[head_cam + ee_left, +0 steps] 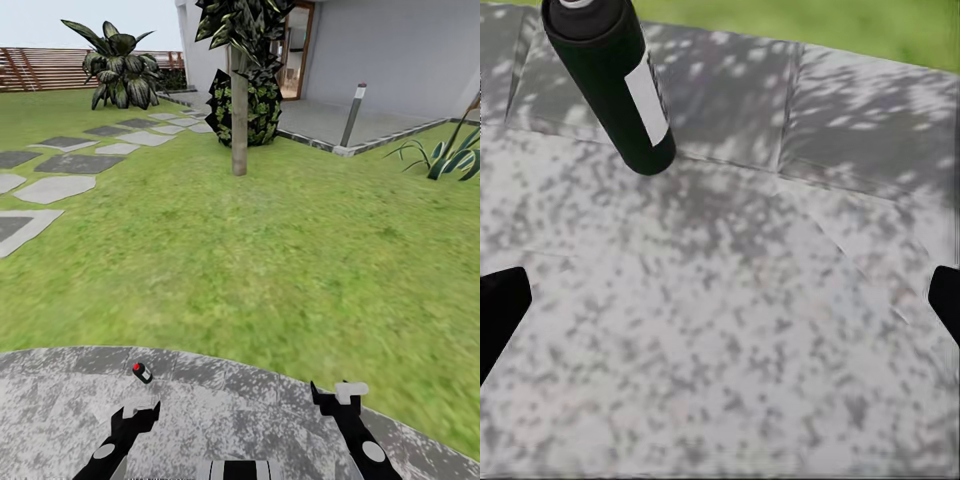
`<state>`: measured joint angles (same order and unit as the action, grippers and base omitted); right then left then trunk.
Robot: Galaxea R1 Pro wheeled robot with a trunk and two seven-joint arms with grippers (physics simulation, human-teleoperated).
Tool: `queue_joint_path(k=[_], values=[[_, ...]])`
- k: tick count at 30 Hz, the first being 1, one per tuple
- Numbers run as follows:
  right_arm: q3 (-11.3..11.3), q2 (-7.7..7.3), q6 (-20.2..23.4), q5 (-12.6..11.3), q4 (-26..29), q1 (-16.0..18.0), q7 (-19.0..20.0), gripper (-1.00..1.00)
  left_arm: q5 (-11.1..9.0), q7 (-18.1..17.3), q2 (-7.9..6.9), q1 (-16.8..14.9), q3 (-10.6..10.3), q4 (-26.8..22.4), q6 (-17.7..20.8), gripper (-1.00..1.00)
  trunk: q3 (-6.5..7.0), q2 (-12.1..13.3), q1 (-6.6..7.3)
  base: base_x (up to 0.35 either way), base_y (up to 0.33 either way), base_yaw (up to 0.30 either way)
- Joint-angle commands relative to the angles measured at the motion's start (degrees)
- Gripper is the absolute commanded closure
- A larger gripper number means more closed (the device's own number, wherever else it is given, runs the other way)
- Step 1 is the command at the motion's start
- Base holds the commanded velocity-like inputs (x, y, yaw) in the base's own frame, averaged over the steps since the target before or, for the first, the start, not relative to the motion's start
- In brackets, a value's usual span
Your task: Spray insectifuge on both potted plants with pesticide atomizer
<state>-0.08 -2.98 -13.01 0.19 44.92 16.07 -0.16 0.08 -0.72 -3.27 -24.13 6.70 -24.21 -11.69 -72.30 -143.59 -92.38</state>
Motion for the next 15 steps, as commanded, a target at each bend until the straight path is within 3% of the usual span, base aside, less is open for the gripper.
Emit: queue_joint_path(k=[1, 7, 11, 15], values=[[0.0, -0.01, -0.2, 0.0, 0.0, 0.0, 0.0, -1.0, 0.0, -0.1, 0.02, 0.0, 0.2, 0.0, -0.2, -1.0, -0.04, 0.0, 0.01, 0.014, -0.259, 0.268], [0.0, -0.01, -0.2, 0.0, 0.0, 0.0, 0.0, -1.0, 0.0, -0.1, 0.02, 0.0, 0.2, 0.0, -0.2, -1.0, -0.04, 0.0, 0.01, 0.031, -0.152, 0.253], [0.0, -0.01, -0.3, 0.0, 0.0, 0.0, 0.0, -1.0, 0.0, -0.1, -0.04, 0.0, 0.2, 0.0, -0.2, -1.0, -0.04, 0.0, 0.01, 0.086, -0.004, 0.043], [0.0, -0.01, -0.3, 0.0, 0.0, 0.0, 0.0, -1.0, 0.0, -0.1, -0.06, -0.1, 0.2, 0.0, -0.2, -1.0, -0.04, 0.0, 0.01, 0.259, 0.0, 0.006]])
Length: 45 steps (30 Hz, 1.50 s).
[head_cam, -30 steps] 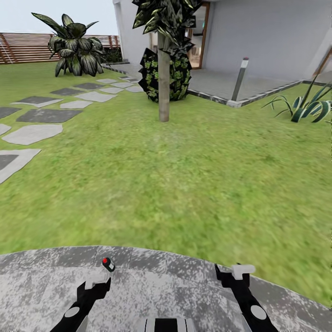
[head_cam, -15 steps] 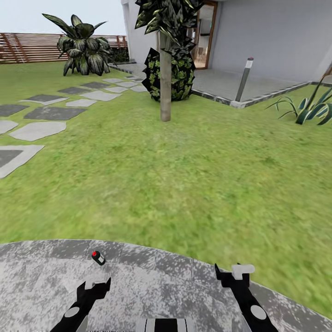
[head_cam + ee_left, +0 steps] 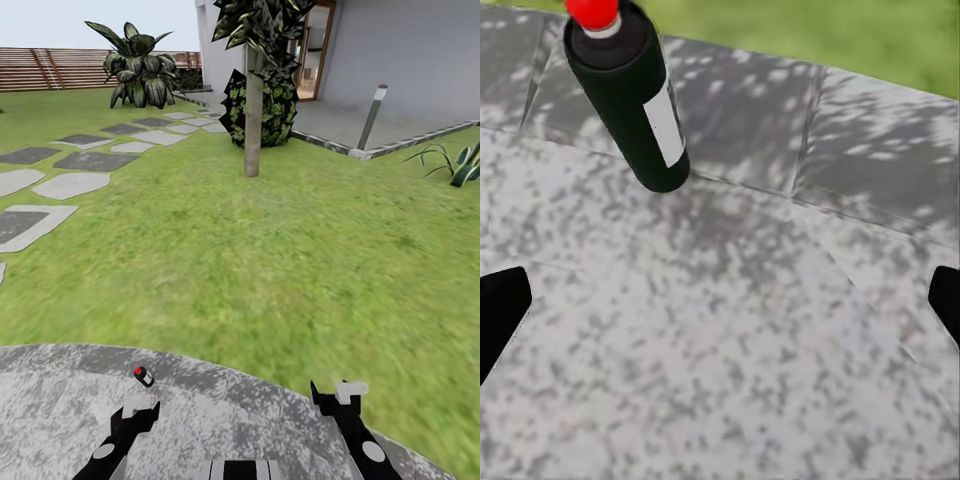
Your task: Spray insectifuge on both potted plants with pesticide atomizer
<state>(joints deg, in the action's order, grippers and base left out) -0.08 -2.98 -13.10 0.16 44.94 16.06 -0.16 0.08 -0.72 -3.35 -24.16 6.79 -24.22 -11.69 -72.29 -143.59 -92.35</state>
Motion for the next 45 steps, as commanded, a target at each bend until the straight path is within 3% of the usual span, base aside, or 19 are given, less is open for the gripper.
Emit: queue_joint_path(k=[1, 13, 30, 45], values=[[0.0, -0.01, -0.2, 0.0, 0.0, 0.0, 0.0, -1.0, 0.0, 0.0, 0.01, 0.0, 0.2, 0.0, -0.2, -1.0, -0.04, 0.0, -0.02, 0.321, 0.0, 0.061], [0.0, -0.01, -0.2, 0.0, 0.0, 0.0, 0.0, -1.0, 0.0, 0.0, 0.01, 0.0, 0.2, 0.0, -0.3, -1.0, -0.04, 0.0, -0.02, 0.215, 0.0, 0.174], [0.0, -0.01, -0.2, 0.0, 0.0, 0.0, 0.0, -1.0, 0.0, 0.0, 0.01, 0.0, 0.2, 0.0, -0.3, -1.0, -0.04, 0.0, -0.02, 0.009, 0.0, 0.006], [0.0, -0.01, -0.2, 0.0, 0.0, 0.0, 0.0, -1.0, 0.0, -0.1, 0.01, 0.0, 0.2, 0.0, -0.5, -1.0, -0.04, 0.0, -0.02, 0.155, 0.0, 0.0]])
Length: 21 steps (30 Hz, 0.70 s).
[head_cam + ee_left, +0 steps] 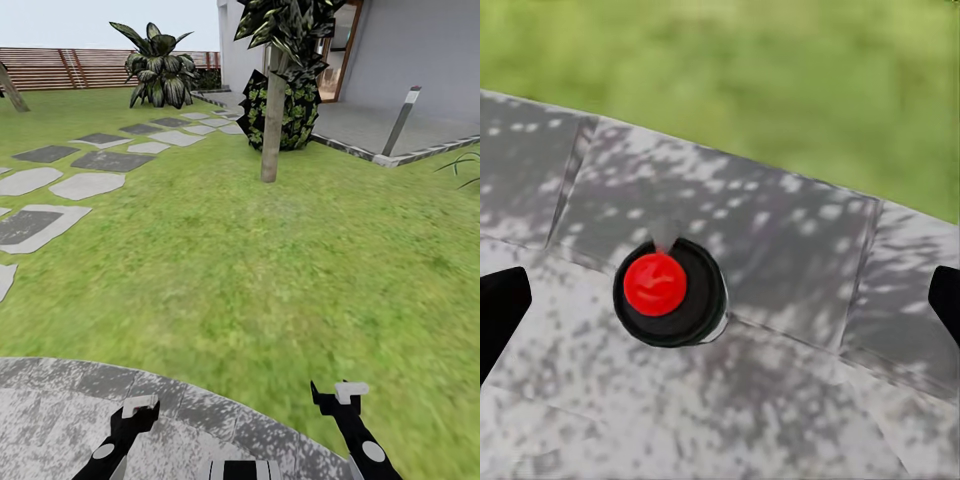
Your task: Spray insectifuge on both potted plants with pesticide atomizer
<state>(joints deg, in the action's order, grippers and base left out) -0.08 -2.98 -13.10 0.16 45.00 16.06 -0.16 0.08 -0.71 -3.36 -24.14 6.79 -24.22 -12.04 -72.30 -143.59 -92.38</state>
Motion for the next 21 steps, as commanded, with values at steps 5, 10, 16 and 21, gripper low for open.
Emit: queue_joint_path(k=[5, 10, 16, 21], values=[[0.0, -0.01, -0.2, 0.0, 0.1, 0.0, 0.0, -1.0, 0.0, -0.1, 0.02, 0.0, 0.1, 0.0, -0.3, -1.0, -0.04, 0.0, 0.01, 0.006, 0.0, 0.0], [0.1, -0.01, -0.2, 0.0, 0.0, 0.0, 0.0, -1.0, 0.0, -0.1, 0.02, 0.0, 0.1, 0.0, -0.4, -1.0, -1.2, -0.1, -0.12, 0.0, 0.0, 0.0], [0.1, -0.01, -0.2, 0.0, 0.1, 0.0, 0.0, -1.0, 0.0, -0.1, 0.08, 0.0, 0.1, 0.0, -1.7, -1.0, -1.83, -0.1, -0.15, 0.0, 0.0, 0.0], [0.1, -0.01, -0.2, 0.0, 0.0, 0.0, 0.0, -1.0, 0.0, -0.1, 0.03, 0.0, 0.1, 0.0, -2.5, -1.0, -2.34, -0.1, -0.17, 0.0, 0.0, 0.0]])
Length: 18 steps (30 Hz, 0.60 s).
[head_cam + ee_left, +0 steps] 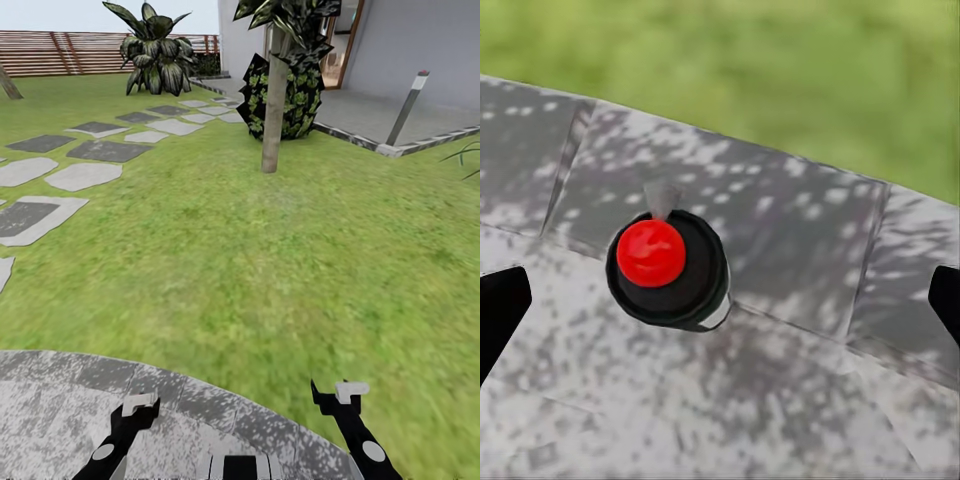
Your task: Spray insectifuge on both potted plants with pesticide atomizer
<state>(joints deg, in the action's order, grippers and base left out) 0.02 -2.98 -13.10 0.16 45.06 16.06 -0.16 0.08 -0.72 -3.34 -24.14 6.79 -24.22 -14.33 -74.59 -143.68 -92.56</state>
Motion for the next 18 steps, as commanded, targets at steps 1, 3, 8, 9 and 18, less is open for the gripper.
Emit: queue_joint_path(k=[1, 3, 8, 9, 18], values=[[0.0, 0.0, -0.2, 0.0, -0.1, 0.0, 0.0, -1.0, 0.0, -0.1, 0.01, 0.0, 0.1, 0.0, -0.2, -1.0, -0.29, 0.0, -0.01, 0.0, 0.0, 0.0], [0.0, 0.0, -0.2, 0.0, -0.1, 0.0, 0.0, -1.0, 0.0, -0.1, -0.02, 0.0, 0.2, 0.0, -0.4, -1.0, -0.75, -0.1, -0.06, 0.0, 0.0, 0.0], [0.1, 0.0, -0.2, 0.0, -0.1, 0.0, 0.0, -1.0, 0.0, -0.1, -0.08, 0.0, 0.2, 0.0, -0.4, -1.0, -1.93, -0.1, -0.19, 0.0, 0.0, 0.0], [0.1, 0.0, -0.2, 0.0, -0.1, 0.0, 0.0, -1.0, 0.0, -0.1, -0.08, 0.0, 0.2, 0.1, -0.5, -1.0, -2.2, -0.1, -0.22, 0.0, 0.0, 0.0], [0.1, 0.0, -0.2, 0.0, 0.0, 0.0, 0.0, -1.0, 0.0, -0.1, -0.25, 0.1, 0.0, 1.0, -5.4, -1.0, -4.26, -0.2, -0.37, 0.0, 0.0, 0.0]])
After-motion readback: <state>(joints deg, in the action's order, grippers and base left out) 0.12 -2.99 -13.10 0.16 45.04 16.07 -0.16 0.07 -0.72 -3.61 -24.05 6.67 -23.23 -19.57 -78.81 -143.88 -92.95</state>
